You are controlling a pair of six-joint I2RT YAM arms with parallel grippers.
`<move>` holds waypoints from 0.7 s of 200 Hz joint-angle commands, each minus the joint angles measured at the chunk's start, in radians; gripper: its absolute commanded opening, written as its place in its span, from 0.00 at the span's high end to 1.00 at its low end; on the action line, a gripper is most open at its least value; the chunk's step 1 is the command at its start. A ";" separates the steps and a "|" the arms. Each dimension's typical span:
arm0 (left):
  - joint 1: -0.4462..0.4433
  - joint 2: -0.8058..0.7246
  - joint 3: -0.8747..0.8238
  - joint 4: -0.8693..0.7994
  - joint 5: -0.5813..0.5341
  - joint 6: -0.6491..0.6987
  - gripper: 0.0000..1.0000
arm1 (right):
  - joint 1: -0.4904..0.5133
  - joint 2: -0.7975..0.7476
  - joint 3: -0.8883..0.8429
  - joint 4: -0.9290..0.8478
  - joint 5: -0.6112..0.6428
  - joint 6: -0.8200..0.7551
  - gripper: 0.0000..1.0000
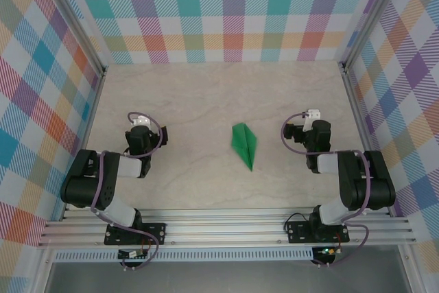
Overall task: Fold a paper plane with a square sheet of paper (pick it up from the middle)
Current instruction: Reset both arms
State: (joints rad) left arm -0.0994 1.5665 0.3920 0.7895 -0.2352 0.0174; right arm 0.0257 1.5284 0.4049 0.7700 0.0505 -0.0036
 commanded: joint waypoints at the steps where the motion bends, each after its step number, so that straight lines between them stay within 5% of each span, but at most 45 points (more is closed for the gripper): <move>1: 0.014 0.003 0.013 0.051 0.033 -0.014 0.00 | -0.007 -0.001 0.008 0.041 -0.023 0.017 0.00; 30: 0.001 -0.002 -0.003 0.078 -0.050 -0.029 0.00 | -0.006 -0.001 0.008 0.041 -0.024 0.017 0.00; 140: -0.001 -0.002 -0.001 0.074 -0.049 -0.030 0.00 | -0.008 -0.001 0.008 0.041 -0.023 0.017 0.00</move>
State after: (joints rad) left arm -0.0975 1.5665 0.3916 0.8223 -0.2737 -0.0036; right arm 0.0257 1.5284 0.4049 0.7704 0.0471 -0.0002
